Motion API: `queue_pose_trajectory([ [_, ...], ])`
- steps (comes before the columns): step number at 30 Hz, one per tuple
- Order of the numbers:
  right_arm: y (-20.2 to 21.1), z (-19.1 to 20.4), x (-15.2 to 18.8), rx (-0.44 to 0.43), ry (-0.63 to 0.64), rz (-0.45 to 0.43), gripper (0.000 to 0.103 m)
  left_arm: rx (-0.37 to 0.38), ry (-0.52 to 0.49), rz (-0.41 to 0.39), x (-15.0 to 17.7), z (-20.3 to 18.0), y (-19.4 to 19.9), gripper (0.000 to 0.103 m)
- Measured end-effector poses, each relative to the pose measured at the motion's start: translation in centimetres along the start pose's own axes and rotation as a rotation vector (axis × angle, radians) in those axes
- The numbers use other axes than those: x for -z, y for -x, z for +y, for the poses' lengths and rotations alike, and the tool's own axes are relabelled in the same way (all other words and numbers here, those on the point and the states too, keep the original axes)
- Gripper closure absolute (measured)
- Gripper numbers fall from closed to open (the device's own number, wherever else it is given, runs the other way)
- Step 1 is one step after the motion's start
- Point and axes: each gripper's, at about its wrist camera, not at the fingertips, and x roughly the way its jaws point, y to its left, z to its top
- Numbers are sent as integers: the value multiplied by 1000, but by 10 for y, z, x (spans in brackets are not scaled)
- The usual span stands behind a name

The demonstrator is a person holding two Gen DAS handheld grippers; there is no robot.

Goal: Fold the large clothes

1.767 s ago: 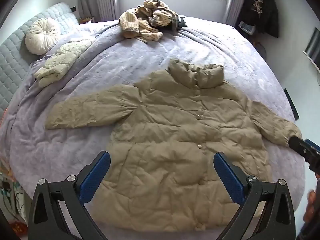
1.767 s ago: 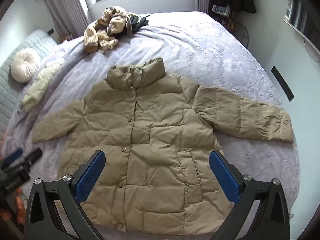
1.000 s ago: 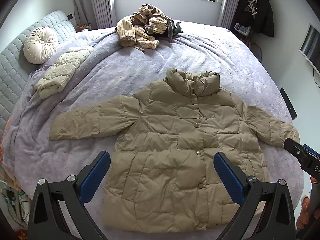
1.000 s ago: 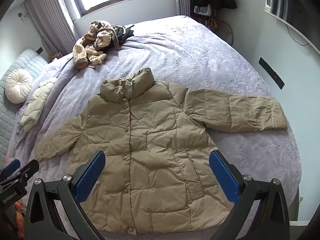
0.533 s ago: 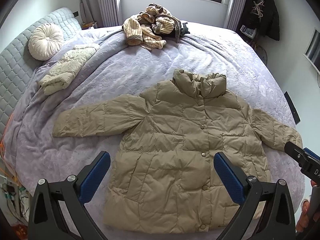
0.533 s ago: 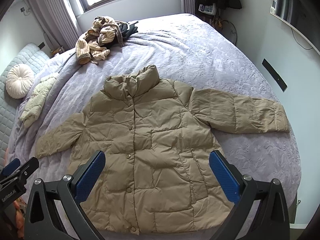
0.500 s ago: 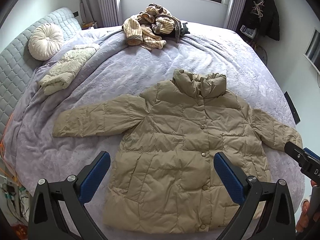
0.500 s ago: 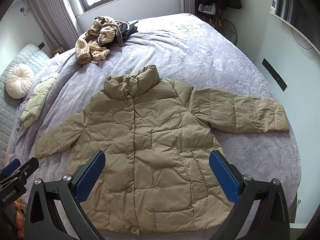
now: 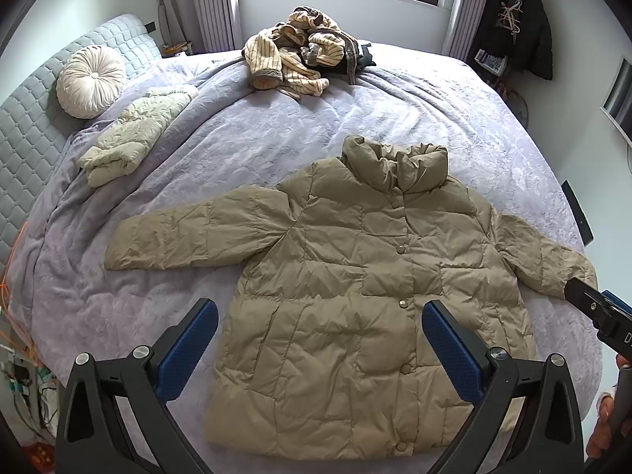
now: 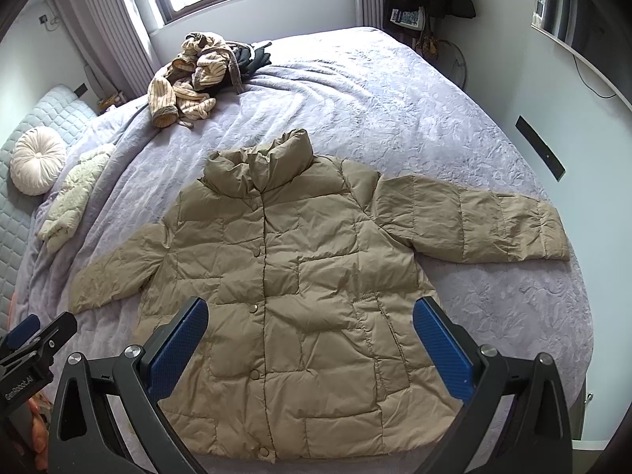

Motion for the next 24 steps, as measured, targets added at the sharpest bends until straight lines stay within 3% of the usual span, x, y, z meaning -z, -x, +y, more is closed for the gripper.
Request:
queue_pose_trajectory([
  [24,0,1,0,2,0,1,0,0,3,4,1,4,-1,0],
])
